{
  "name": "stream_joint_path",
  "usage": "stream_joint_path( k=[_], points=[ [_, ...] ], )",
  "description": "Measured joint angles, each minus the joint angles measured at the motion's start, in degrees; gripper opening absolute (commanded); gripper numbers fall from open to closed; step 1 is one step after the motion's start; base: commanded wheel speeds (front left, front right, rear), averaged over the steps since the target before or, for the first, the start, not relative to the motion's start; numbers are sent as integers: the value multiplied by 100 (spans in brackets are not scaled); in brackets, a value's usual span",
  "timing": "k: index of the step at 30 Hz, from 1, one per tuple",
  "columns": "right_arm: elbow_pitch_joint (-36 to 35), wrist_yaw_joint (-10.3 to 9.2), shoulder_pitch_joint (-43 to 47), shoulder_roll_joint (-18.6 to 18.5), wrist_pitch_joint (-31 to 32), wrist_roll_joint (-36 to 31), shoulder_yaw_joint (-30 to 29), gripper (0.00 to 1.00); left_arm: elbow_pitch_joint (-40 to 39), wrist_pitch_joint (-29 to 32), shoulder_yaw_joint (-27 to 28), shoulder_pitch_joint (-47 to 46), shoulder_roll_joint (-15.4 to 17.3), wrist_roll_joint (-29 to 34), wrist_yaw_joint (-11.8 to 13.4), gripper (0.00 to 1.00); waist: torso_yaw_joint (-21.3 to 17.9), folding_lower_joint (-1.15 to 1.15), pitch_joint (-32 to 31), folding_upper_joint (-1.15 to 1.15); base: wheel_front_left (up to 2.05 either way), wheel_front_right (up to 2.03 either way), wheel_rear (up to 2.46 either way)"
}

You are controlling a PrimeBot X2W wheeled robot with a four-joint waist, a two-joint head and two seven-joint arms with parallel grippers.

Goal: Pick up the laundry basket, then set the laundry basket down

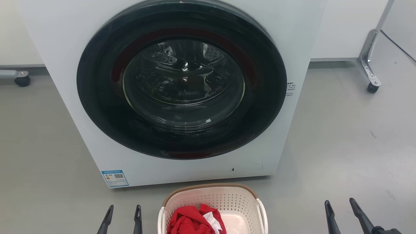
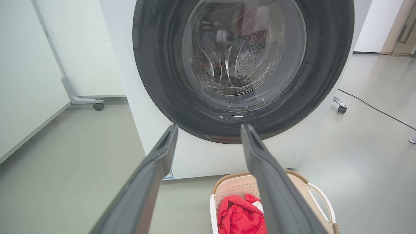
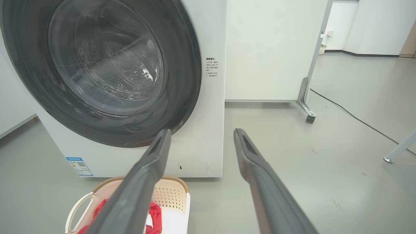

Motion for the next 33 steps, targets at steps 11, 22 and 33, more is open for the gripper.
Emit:
stream_joint_path(
  k=[11,22,33],
  points=[
    [109,1,49,82,10,-44,44,0,121,71,0,35,-65,11,-2,0,0,0,-21,0,0,0,0],
    [218,119,84,236,211,516,-203,0,243,200,180,77,-93,-544,-120,0,20,0,-16,0,0,0,0],
    [324,267,-32,374,448,1321,-469,0,334,427,355,-15,-112,-1488,-270,0,40,0,-13,0,0,0,0]
  ],
)
